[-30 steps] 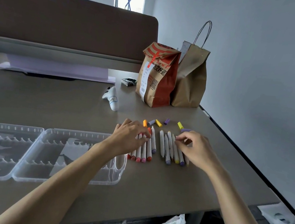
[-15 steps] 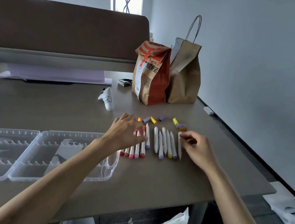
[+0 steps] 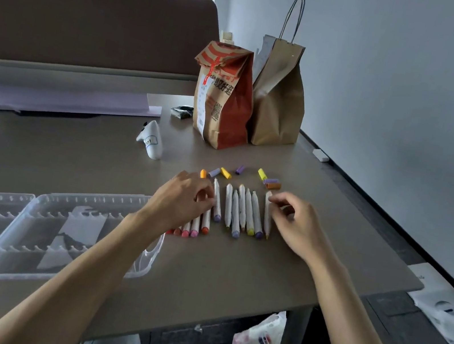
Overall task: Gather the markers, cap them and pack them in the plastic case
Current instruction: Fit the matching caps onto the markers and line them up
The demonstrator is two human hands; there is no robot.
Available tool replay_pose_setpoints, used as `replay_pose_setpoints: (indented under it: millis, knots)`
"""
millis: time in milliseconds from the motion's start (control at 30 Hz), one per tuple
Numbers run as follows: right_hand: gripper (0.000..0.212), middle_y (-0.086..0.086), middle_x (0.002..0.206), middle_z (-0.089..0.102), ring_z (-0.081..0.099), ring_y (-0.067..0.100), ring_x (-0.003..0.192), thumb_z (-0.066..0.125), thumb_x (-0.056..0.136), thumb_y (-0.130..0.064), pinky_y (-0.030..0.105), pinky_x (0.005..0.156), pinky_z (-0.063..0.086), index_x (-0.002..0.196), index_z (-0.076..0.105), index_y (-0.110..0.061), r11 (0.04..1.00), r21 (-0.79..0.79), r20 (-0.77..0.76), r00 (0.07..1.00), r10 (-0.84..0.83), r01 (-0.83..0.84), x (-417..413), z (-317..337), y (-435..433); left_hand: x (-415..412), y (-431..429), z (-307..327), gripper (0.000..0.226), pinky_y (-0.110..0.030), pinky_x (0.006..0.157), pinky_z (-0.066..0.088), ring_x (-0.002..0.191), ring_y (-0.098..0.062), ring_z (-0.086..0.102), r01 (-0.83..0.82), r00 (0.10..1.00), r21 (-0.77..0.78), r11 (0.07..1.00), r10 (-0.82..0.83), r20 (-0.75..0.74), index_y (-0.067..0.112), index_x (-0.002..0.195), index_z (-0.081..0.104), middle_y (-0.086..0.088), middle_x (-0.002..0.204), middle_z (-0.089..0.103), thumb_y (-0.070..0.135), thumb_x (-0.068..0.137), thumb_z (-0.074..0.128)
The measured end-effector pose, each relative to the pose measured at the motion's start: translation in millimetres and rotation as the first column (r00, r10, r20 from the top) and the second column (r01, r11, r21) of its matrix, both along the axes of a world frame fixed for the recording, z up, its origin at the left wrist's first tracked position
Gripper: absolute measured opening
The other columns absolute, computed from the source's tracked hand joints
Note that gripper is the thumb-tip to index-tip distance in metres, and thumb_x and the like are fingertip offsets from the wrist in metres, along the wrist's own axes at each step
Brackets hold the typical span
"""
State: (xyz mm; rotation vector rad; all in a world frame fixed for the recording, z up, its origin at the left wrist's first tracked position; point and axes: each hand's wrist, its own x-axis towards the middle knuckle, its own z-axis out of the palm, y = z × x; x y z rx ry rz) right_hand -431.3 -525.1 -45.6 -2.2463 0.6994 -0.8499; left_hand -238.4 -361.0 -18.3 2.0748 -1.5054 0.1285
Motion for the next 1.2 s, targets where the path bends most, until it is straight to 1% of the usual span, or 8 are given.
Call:
replay_pose_setpoints:
  millis: [133,300,433,633,733,900,1067,1200]
  knots:
    - [0.018,-0.009,0.092,0.069,0.064,0.008,0.082,0.058,0.095,-0.018,0.034,0.079,0.053,0.106,0.071,-0.022,0.999,-0.040,-0.054,0.998,0.021,-0.023,-2,3,3,-6,-2,-2,0.015,-0.032,0.077,0.043,0.089,-0.015,0.047,-0.020,0.999,-0.011,1.000,0.020,0.031,0.019,0.086,0.066,0.012,0.081,0.051,0.034,0.087,0.064]
    - [0.049,0.002,0.106,0.064,0.059,0.014,0.098,0.047,0.083,0.014,0.019,0.080,0.040,0.114,0.069,-0.017,0.980,-0.186,-0.252,0.967,0.020,-0.069,-8,13,2,-8,-2,-5,0.018,-0.031,0.078,0.043,0.092,-0.014,0.046,-0.023,1.000,0.000,1.000,0.023,0.018,0.021,0.088,0.063,0.010,0.086,0.054,0.039,0.090,0.061]
    - [0.041,0.003,0.103,0.053,0.055,0.024,0.099,0.055,0.086,0.006,0.036,0.082,0.047,0.117,0.065,-0.017,0.925,-0.311,-0.425,0.902,0.071,-0.220,-8,22,-6,-9,-2,-2,0.019,-0.032,0.079,0.043,0.093,-0.015,0.046,-0.032,0.999,0.004,0.999,0.032,0.019,0.019,0.090,0.065,0.008,0.089,0.057,0.037,0.091,0.059]
    - [0.054,-0.009,0.102,0.036,0.051,0.019,0.106,0.044,0.086,0.011,0.035,0.079,0.045,0.125,0.053,-0.026,0.889,-0.336,-0.643,0.765,0.023,-0.309,-15,43,-13,-11,0,0,0.018,-0.028,0.076,0.039,0.095,-0.015,0.045,-0.046,0.999,0.008,0.999,0.046,0.022,0.017,0.094,0.065,0.005,0.094,0.059,0.033,0.093,0.056]
    - [0.053,-0.009,0.105,0.036,0.052,0.019,0.107,0.045,0.088,0.009,0.036,0.080,0.047,0.128,0.051,-0.025,0.880,-0.340,-0.654,0.756,0.032,-0.331,-18,45,-12,-11,-1,2,0.017,-0.032,0.078,0.042,0.096,-0.015,0.045,-0.050,0.999,0.012,0.999,0.050,0.017,0.017,0.094,0.064,0.005,0.094,0.059,0.031,0.093,0.055]
    - [0.058,-0.011,0.106,0.042,0.056,0.017,0.101,0.049,0.085,0.009,0.031,0.070,0.044,0.129,0.053,-0.029,0.881,-0.356,-0.559,0.826,0.066,-0.312,-15,37,-10,-12,-1,2,0.017,-0.030,0.078,0.042,0.097,-0.017,0.046,-0.057,0.998,0.007,0.998,0.056,0.029,0.015,0.095,0.065,0.003,0.095,0.060,0.029,0.094,0.055]
    - [0.026,-0.008,0.110,0.055,0.057,0.014,0.116,0.056,0.097,-0.010,0.038,0.080,0.052,0.118,0.065,-0.022,0.886,-0.377,-0.341,0.930,0.139,-0.271,0,31,-5,-11,-1,1,0.018,-0.032,0.079,0.042,0.097,-0.018,0.047,-0.048,0.998,0.021,0.999,0.047,0.040,0.014,0.099,0.063,0.001,0.098,0.060,0.029,0.094,0.054]
    - [0.030,-0.005,0.109,0.053,0.058,0.017,0.100,0.055,0.096,-0.008,0.037,0.081,0.050,0.117,0.069,-0.023,0.840,-0.404,-0.421,0.889,0.181,-0.363,15,37,7,-11,-1,2,0.019,-0.034,0.080,0.043,0.098,-0.018,0.046,-0.050,0.998,0.026,0.998,0.049,0.043,0.014,0.100,0.062,0.001,0.099,0.060,0.029,0.094,0.054]
